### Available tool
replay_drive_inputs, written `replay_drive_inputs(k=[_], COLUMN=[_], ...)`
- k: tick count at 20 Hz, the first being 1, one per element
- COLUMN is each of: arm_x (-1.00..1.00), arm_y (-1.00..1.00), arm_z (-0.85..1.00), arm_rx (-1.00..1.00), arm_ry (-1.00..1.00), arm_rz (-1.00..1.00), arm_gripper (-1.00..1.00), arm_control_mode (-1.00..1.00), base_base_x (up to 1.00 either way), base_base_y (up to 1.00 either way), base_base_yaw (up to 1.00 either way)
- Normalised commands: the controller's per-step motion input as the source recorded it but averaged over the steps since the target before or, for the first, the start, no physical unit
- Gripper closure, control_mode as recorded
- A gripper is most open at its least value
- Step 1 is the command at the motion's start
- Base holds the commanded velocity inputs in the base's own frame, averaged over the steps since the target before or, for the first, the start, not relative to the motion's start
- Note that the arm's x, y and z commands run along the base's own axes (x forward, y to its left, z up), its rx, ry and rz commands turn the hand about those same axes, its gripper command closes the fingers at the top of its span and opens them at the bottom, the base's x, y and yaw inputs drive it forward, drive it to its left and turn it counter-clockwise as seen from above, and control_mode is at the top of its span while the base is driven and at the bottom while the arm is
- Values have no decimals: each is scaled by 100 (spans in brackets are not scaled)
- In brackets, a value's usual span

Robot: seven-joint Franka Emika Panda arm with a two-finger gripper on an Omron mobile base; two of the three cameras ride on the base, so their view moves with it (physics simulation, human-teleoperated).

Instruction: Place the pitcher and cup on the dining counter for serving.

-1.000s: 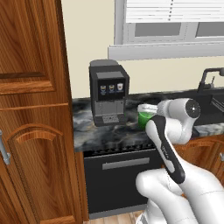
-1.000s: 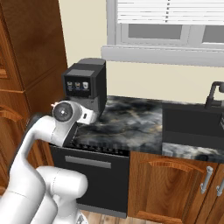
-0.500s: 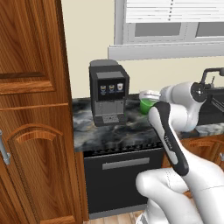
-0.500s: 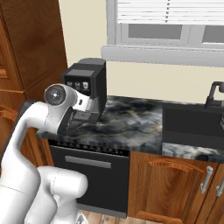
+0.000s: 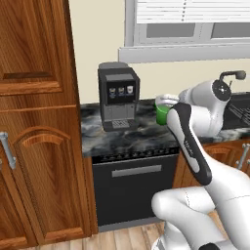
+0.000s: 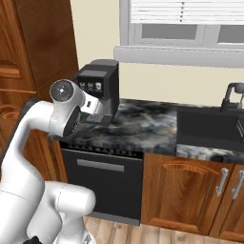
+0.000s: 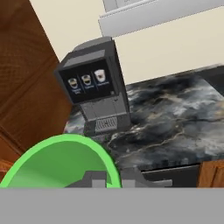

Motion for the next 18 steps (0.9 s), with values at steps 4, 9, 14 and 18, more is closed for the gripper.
replay_drive_inputs(k=[4,9,14,18], arm_x=[0,0,0,0], arm_y=[0,0,0,0], arm_z=[0,0,0,0], arm_rx=[0,0,0,0], arm_ry=[0,0,0,0], arm_rz=[0,0,0,0], arm_gripper=[100,100,100,100], arm_control_mode=[100,100,100,100], base_base_x=[-100,-97,-39,-8], base_base_y=[0,28,51,53], base_base_yaw=[3,23,57,80])
